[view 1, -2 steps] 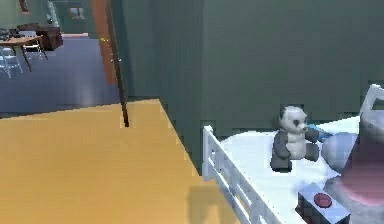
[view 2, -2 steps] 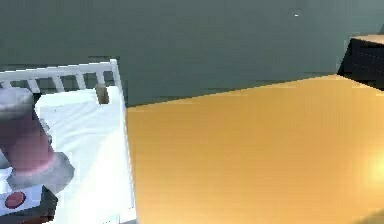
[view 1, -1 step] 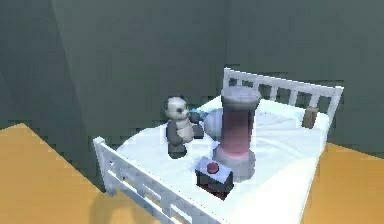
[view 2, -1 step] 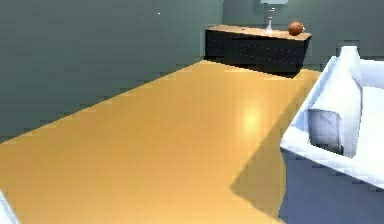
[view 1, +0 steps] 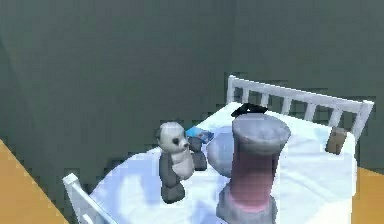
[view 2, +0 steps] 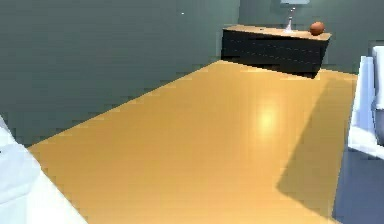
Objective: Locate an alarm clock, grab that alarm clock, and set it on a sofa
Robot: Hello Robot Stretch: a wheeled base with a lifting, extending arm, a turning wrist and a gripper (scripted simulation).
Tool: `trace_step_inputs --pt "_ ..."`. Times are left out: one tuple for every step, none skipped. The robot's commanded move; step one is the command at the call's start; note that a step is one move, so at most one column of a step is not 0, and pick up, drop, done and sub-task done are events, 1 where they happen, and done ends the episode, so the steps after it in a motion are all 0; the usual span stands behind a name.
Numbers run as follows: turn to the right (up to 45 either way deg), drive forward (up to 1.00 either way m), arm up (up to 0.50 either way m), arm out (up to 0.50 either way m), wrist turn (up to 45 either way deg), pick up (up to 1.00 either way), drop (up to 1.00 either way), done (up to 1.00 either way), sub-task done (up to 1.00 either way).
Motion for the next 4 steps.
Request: trace_step_inputs --pt "-45.0 0.00 0.00 0.00 0.0 0.00 0.00 0.00 0.00" --pt "-27.0 0.00 0.00 0.00 0.0 0.00 0.00 0.00 0.00" --pt "0.0 0.00 0.50 0.00 0.0 0.00 0.00 0.00 0.00" --pt "0.0 0.00 0.16 0.00 0.0 0.00 0.00 0.00 0.00"
